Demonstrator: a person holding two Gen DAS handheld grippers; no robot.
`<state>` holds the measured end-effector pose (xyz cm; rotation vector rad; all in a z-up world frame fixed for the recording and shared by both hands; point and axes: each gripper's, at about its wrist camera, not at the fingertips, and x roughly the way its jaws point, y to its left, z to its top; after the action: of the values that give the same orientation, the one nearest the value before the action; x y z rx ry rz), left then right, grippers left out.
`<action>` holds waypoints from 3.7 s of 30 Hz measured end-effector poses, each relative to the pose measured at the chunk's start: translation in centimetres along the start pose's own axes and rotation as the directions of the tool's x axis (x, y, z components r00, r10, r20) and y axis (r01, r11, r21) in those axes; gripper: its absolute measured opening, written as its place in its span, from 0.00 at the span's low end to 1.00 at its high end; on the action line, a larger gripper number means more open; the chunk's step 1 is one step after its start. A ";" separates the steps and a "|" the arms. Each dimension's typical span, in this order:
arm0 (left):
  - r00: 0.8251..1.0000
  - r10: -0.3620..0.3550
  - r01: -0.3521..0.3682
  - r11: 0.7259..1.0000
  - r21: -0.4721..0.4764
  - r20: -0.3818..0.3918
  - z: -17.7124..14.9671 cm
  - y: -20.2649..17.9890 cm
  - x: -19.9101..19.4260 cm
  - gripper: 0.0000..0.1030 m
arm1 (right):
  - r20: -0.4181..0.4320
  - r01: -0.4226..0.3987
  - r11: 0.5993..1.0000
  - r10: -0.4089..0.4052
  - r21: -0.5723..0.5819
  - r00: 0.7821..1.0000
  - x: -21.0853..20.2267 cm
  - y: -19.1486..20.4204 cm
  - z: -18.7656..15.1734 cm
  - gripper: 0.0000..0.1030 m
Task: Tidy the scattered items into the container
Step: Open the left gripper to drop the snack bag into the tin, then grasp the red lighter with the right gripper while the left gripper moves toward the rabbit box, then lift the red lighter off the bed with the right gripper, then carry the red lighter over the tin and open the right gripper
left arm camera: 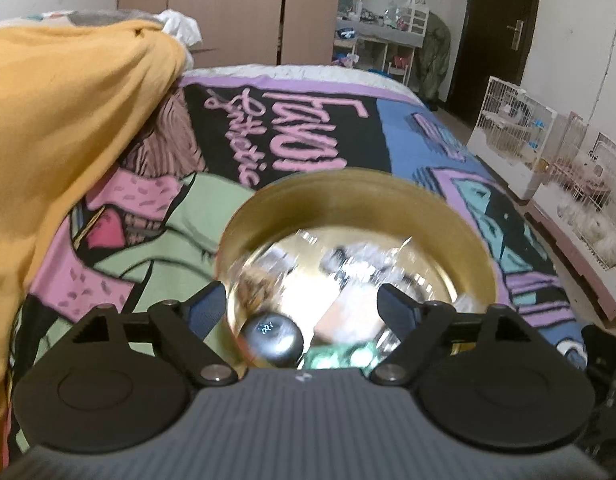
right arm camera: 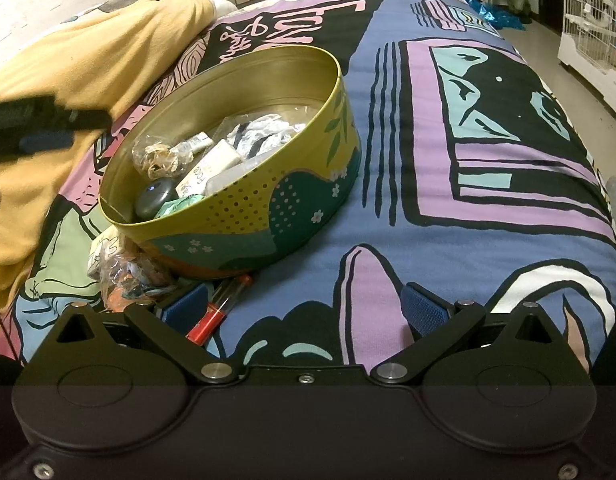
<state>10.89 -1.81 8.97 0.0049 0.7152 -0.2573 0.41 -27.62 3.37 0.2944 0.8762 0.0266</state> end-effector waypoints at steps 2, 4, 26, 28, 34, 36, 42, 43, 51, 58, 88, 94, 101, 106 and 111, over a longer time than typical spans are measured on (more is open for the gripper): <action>1.000 0.006 -0.006 1.000 -0.016 -0.005 -1.1 1.0 -0.4 0.90 | 0.000 0.001 1.000 -0.001 0.000 1.000 0.0 0.0 0.0 1.00; 1.000 0.010 -0.010 1.000 -0.025 -0.011 -2.3 1.8 -0.8 0.95 | -0.001 0.000 1.000 0.000 0.001 1.000 0.0 0.0 0.0 1.00; 0.993 0.116 -0.106 0.968 -0.226 0.032 -12.0 7.0 -2.5 1.00 | 0.050 -0.041 0.989 0.048 -0.139 0.998 -0.5 3.0 -1.5 1.00; 0.988 0.142 -0.122 0.962 -0.244 0.067 -12.0 7.3 -2.9 1.00 | 0.035 -0.052 0.987 0.058 -0.152 0.998 -0.3 3.6 -1.8 1.00; 0.989 0.124 -0.098 0.954 -0.282 0.075 -11.8 8.0 -3.1 1.00 | -0.033 -0.062 0.989 0.058 -0.136 0.998 1.3 5.1 -2.5 1.00; 0.989 0.125 -0.098 0.950 -0.296 0.075 -11.8 8.3 -3.1 1.00 | -0.055 -0.057 0.993 0.051 -0.103 0.997 2.1 5.6 -2.5 1.00; 0.991 0.119 -0.091 0.936 -0.341 0.061 -11.9 9.1 -2.7 1.00 | -0.116 0.031 0.995 -0.042 -0.100 0.992 5.5 8.0 -1.7 0.68; 0.991 0.117 -0.089 0.934 -0.347 0.060 -11.9 9.2 -2.6 1.00 | -0.116 0.046 0.993 -0.058 -0.105 0.992 5.9 8.4 -1.5 0.67; 0.994 0.103 -0.082 0.925 -0.370 0.037 -12.0 9.7 -2.0 1.00 | -0.124 0.154 0.959 -0.187 -0.238 0.975 8.7 12.1 -1.9 0.52; 0.995 0.088 -0.069 0.926 -0.371 0.037 -12.0 9.6 -2.0 1.00 | -0.099 0.132 0.954 -0.164 -0.271 0.981 7.2 10.9 -2.6 0.22; 0.989 -0.147 0.151 0.977 -0.154 0.033 -12.2 4.6 -2.0 1.00 | -0.059 0.064 0.994 -0.069 -0.087 0.996 -3.9 4.1 -1.2 0.21; 0.986 -0.165 0.167 0.974 -0.154 0.029 -12.3 4.6 -1.9 1.00 | -0.041 0.083 0.993 -0.087 -0.085 0.995 -4.7 3.8 -0.8 0.21; 0.984 -0.177 0.180 0.973 -0.142 0.035 -12.3 4.4 -2.0 1.00 | -0.017 0.090 0.992 -0.092 -0.088 0.996 -5.7 3.9 0.5 0.21; 0.983 -0.183 0.186 0.973 -0.136 0.033 -12.3 4.2 -2.0 1.00 | 0.003 0.088 0.990 -0.088 -0.107 0.996 -6.2 4.7 1.6 0.21; 0.981 -0.191 0.194 0.972 -0.131 0.030 -12.3 4.1 -1.9 1.00 | 0.023 0.085 0.988 -0.083 -0.132 0.996 -6.9 5.5 2.7 0.21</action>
<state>2.46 3.75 0.55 -0.1946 0.7157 -0.3942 -1.43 -24.00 11.70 0.1325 0.8646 0.0039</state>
